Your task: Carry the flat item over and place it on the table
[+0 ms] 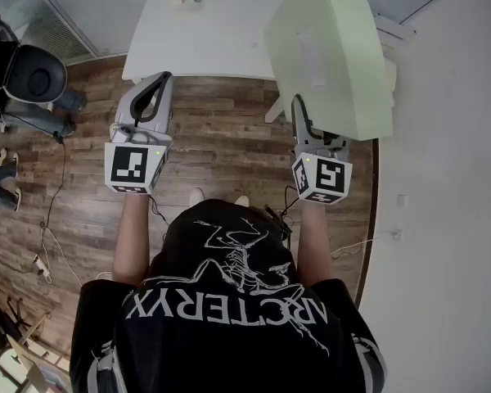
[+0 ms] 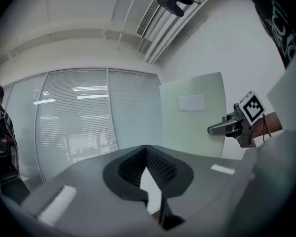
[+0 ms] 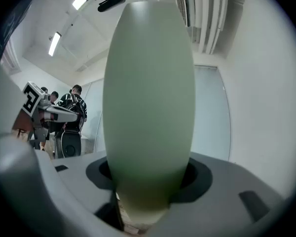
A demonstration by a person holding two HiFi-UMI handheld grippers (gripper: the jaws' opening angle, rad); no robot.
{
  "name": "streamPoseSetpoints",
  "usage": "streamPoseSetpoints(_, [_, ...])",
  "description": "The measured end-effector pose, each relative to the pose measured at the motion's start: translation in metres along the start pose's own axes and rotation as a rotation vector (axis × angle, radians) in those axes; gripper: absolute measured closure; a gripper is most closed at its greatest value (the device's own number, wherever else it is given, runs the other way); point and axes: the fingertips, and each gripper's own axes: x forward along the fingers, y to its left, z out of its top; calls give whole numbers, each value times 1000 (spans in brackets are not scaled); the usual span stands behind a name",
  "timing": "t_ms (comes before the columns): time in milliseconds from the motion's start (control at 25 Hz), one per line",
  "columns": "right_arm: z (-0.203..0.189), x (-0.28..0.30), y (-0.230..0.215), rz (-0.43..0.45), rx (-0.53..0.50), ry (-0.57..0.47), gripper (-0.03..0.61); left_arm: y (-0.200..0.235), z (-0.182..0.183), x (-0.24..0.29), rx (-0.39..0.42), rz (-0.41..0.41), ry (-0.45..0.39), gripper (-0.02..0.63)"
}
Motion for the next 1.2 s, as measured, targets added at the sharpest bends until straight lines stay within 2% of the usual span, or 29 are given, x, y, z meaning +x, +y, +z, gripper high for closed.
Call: streamPoseSetpoints(1200, [-1, -4, -6, 10, 7, 6, 313, -6, 0, -2, 2, 16, 11, 604])
